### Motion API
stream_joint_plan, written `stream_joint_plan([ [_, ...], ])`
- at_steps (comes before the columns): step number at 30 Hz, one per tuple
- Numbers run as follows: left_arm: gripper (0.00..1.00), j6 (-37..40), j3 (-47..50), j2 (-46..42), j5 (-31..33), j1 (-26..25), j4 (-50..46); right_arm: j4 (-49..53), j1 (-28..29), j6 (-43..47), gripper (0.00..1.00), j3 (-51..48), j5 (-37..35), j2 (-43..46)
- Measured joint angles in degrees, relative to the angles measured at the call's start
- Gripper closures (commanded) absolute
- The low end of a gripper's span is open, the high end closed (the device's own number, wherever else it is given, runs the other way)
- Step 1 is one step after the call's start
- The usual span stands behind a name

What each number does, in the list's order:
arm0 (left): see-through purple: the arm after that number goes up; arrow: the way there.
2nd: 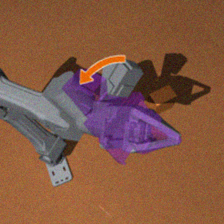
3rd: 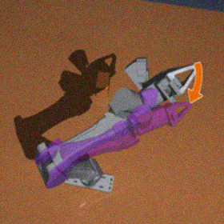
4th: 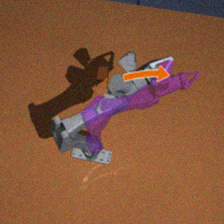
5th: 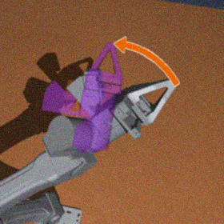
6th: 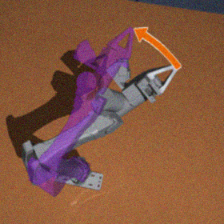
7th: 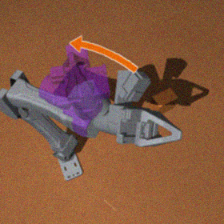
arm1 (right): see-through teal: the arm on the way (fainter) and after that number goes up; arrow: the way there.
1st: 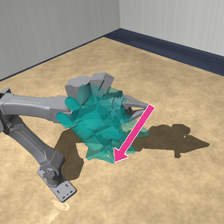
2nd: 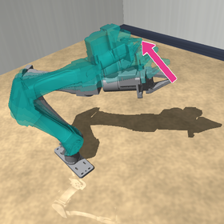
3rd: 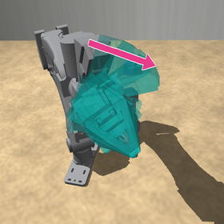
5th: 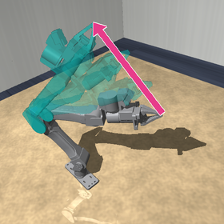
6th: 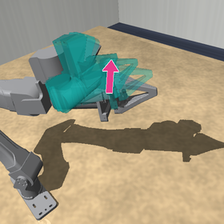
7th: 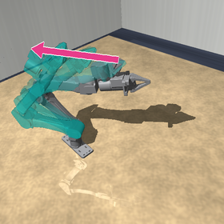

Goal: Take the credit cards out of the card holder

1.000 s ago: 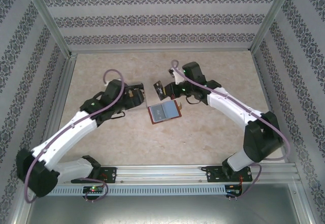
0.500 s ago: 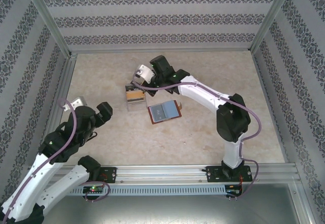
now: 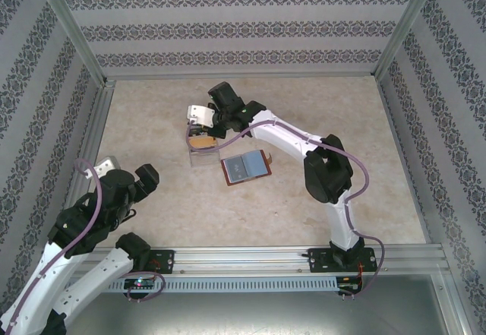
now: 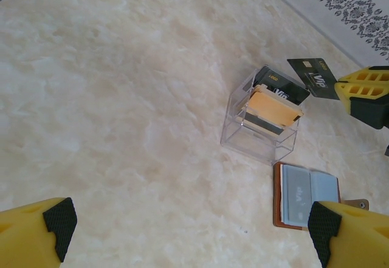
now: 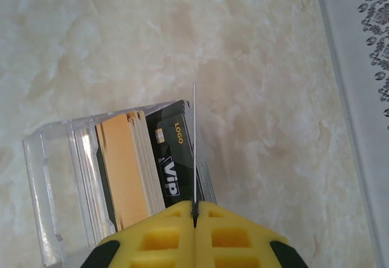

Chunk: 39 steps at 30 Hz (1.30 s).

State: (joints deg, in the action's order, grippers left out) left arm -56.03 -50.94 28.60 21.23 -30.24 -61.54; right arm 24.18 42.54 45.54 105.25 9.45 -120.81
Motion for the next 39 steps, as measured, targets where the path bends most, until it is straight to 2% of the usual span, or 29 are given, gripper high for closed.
stream_joint_plan([
  [26,0.0,0.0,0.0,0.0,0.07,0.0,-0.66,1.03,0.48,3.96,1.0,0.02,-2.43,-4.7],
  [39,0.0,0.0,0.0,0.0,0.07,0.0,-0.68,-0.15,0.48,2.36,0.81,1.99,-4.57,-6.97],
])
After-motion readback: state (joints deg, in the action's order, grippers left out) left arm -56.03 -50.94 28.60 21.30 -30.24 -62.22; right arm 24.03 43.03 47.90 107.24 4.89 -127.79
